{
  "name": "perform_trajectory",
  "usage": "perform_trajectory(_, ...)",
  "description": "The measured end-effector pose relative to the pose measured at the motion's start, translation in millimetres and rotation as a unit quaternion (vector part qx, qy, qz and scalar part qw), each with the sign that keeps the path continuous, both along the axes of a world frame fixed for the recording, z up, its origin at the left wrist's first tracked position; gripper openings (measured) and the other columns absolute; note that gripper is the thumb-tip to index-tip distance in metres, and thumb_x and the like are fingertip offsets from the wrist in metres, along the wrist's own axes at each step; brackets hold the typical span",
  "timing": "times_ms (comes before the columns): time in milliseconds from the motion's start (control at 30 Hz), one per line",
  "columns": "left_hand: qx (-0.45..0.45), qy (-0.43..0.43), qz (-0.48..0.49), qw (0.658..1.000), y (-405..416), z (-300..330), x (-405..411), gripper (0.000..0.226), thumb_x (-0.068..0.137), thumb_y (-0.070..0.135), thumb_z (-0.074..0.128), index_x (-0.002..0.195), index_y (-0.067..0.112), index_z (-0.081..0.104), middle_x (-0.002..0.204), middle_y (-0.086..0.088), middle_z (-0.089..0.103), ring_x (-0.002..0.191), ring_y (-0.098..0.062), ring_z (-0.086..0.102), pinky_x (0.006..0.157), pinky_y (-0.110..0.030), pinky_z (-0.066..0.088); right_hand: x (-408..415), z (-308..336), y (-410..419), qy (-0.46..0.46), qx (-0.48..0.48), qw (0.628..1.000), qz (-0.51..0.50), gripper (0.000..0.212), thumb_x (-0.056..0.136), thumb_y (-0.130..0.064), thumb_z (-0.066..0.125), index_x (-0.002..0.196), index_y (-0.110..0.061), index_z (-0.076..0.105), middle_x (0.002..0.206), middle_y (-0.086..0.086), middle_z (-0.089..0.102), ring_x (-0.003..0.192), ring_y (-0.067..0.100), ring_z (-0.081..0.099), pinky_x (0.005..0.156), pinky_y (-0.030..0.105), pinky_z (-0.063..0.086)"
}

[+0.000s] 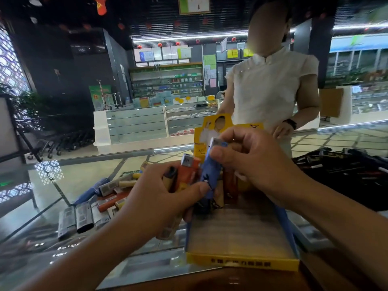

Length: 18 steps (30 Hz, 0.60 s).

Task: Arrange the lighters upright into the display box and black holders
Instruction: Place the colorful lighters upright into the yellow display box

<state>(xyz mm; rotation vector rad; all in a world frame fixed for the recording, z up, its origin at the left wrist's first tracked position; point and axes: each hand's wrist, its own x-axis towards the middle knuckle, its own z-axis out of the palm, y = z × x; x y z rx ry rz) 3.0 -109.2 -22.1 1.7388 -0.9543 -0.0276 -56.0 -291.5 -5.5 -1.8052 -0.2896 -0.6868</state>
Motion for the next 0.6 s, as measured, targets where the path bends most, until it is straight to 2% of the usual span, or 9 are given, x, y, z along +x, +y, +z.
perform_trajectory(100, -0.011, 0.041, -0.010, 0.999, 0, 0, -1, 0.032, 0.061, 0.040, 0.069, 0.084, 0.017, 0.067, 0.075, -0.002, 0.076, 0.052, -0.012, 0.066, 0.051, -0.022, 0.053, -4, 0, 0, 0.004, -0.020, 0.999, 0.039, 0.012, 0.082, -0.016, 0.068, 0.092, -0.013, 0.063, 0.065, -0.007, 0.062, 0.047, -0.003, 0.054, 0.046, 0.008, 0.040)
perform_trajectory(167, -0.004, 0.029, -0.007, 1.000, 0, 0, 1, 0.031, 0.060, 0.046, 0.070, 0.080, 0.022, 0.068, 0.073, -0.003, 0.074, 0.055, -0.015, 0.067, 0.053, -0.023, 0.055, -3, -1, -1, -0.014, -0.036, 0.999, 0.032, 0.009, 0.088, -0.009, 0.066, 0.092, -0.017, 0.063, 0.078, -0.003, 0.064, 0.051, -0.003, 0.055, 0.048, 0.009, 0.041)
perform_trajectory(267, -0.032, 0.019, 0.008, 0.999, 2, 0, 8, 0.029, 0.064, 0.046, 0.070, 0.081, 0.022, 0.069, 0.067, -0.006, 0.070, 0.054, -0.017, 0.065, 0.054, -0.023, 0.053, -1, -1, -5, -0.022, -0.022, 0.999, 0.006, 0.005, 0.092, -0.012, 0.064, 0.095, -0.016, 0.063, 0.074, -0.010, 0.063, 0.048, 0.002, 0.048, 0.047, 0.013, 0.038)
perform_trajectory(333, -0.040, 0.013, 0.040, 0.998, 5, 0, 14, 0.023, 0.070, 0.042, 0.073, 0.083, 0.023, 0.068, 0.070, -0.009, 0.070, 0.058, -0.022, 0.066, 0.055, -0.025, 0.056, -3, 0, -9, -0.031, -0.012, 0.999, -0.020, 0.013, 0.089, -0.018, 0.066, 0.100, -0.012, 0.062, 0.074, -0.007, 0.064, 0.048, 0.005, 0.048, 0.046, 0.016, 0.040)
perform_trajectory(433, 0.015, 0.003, 0.065, 0.998, 9, 0, 24, 0.010, 0.082, 0.028, 0.075, 0.087, 0.022, 0.068, 0.074, -0.009, 0.071, 0.062, -0.020, 0.068, 0.056, -0.020, 0.056, -6, -3, -13, -0.045, -0.065, 0.996, -0.039, 0.024, 0.086, -0.021, 0.070, 0.107, -0.019, 0.058, 0.086, 0.011, 0.065, 0.055, 0.016, 0.054, 0.049, 0.019, 0.043)
perform_trajectory(533, 0.086, 0.032, 0.048, 0.995, 12, -3, 30, 0.011, 0.083, 0.025, 0.075, 0.090, 0.022, 0.068, 0.075, -0.007, 0.071, 0.059, -0.017, 0.066, 0.056, -0.019, 0.055, -6, -9, -12, -0.053, -0.134, 0.988, -0.060, 0.027, 0.087, -0.017, 0.073, 0.109, -0.019, 0.056, 0.084, 0.010, 0.065, 0.056, 0.025, 0.051, 0.050, 0.029, 0.043)
perform_trajectory(600, 0.112, 0.056, 0.031, 0.992, 12, -7, 31, 0.012, 0.083, 0.023, 0.076, 0.091, 0.018, 0.068, 0.070, -0.004, 0.071, 0.056, -0.011, 0.064, 0.055, -0.019, 0.052, -5, -12, -10, -0.063, -0.164, 0.981, -0.086, 0.027, 0.085, -0.020, 0.075, 0.105, -0.018, 0.057, 0.083, 0.004, 0.065, 0.055, 0.022, 0.053, 0.050, 0.027, 0.043)
